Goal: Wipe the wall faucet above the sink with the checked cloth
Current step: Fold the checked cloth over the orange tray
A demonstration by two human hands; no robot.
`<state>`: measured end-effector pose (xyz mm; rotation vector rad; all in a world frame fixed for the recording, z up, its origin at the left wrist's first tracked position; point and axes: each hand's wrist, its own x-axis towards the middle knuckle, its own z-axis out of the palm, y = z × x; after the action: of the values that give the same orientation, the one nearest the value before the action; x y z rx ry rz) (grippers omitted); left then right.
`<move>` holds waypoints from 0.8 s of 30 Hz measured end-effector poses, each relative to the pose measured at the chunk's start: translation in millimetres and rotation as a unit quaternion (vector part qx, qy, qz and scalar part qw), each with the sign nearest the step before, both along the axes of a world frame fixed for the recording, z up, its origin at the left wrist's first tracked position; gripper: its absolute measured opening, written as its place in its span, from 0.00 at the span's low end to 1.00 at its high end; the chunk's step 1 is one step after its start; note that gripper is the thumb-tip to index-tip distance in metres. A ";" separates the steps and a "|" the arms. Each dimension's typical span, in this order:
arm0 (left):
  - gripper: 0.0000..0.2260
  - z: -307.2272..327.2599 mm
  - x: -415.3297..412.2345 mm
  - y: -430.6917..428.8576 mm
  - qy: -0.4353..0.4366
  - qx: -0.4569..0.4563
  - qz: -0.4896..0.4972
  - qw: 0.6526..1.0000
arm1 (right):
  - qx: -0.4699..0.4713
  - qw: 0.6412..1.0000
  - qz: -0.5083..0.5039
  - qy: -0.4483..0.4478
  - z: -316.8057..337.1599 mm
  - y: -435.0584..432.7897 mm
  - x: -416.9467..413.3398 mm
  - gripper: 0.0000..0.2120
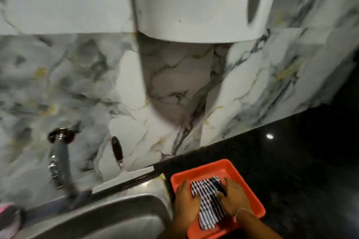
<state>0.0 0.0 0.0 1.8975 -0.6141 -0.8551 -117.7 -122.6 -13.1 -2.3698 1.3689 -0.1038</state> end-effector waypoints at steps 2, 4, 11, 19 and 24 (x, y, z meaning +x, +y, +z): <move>0.19 -28.0 -8.2 -24.7 0.137 -0.024 0.045 0.989 | 0.055 0.997 -0.046 -0.006 -20.8 -11.6 -2.3 0.28; 0.17 -43.9 -9.1 -43.9 0.184 0.061 0.070 0.979 | 0.102 0.991 -0.085 -0.002 -33.4 -19.6 1.3 0.28; 0.16 -75.6 2.9 -87.9 0.163 0.128 0.115 0.971 | 0.181 0.972 -0.133 -0.070 -72.6 -40.5 33.4 0.25; 0.10 -66.1 17.4 -82.4 0.173 0.129 0.111 0.970 | 0.542 0.737 -0.248 -0.320 -52.6 -41.2 11.4 0.13; 0.06 -40.3 29.2 -50.6 0.156 0.112 0.079 0.978 | 0.562 0.697 -0.257 -0.363 -8.3 -10.1 14.5 0.10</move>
<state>29.2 -50.6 -40.3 1.9265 -0.1796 -1.1259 -103.2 -132.6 -21.4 -0.7327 1.0945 -0.2362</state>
